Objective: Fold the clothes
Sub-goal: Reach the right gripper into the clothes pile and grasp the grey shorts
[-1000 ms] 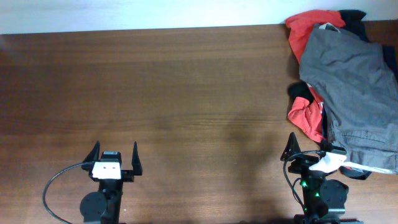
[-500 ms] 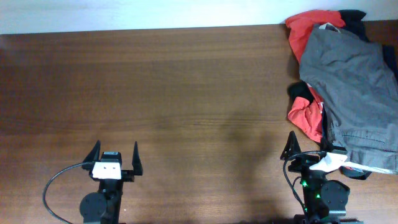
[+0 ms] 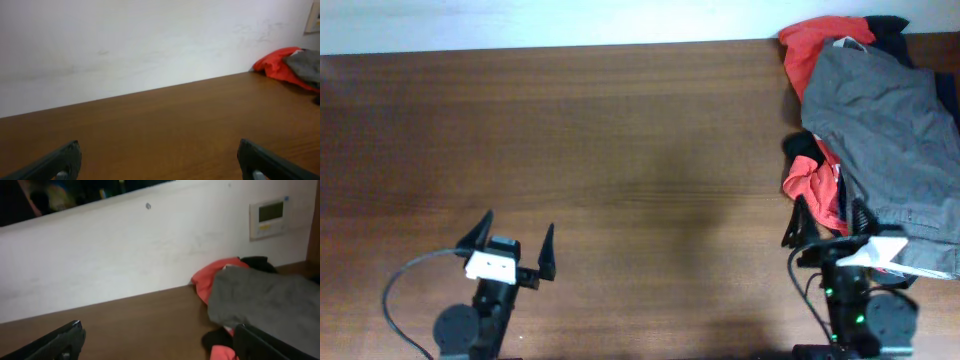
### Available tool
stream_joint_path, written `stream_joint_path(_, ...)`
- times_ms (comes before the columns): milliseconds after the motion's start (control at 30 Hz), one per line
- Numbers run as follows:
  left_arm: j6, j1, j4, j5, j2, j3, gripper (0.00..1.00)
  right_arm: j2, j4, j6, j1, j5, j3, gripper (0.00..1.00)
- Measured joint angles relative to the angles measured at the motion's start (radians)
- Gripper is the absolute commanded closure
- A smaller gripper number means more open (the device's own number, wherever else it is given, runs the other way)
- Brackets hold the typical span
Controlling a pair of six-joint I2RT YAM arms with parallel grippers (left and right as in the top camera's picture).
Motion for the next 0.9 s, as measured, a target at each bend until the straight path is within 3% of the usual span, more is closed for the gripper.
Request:
stream_joint_path(333,0.011,0.0,-0.131,0.011,0.53,0.463,0.01,0.559,-0.351,-0.015,0.0,-0.003,0.563,0.01)
stream_joint_path(633,0.023,-0.019,-0.544,0.014,1.069,0.971,0.01,1.097,-0.747,-0.104,-0.036,-0.007,1.108,0.01)
stream_joint_path(767,0.023,-0.046,-0.605,0.017,1.245,1.117,0.01,1.306,-0.779,-0.116,-0.105,-0.007,1.281,0.01)
stream_joint_path(900,0.023,-0.054,-0.608,0.066,1.345,1.139,0.01,1.432,-0.732,-0.122,-0.201,-0.01,1.321,0.01)
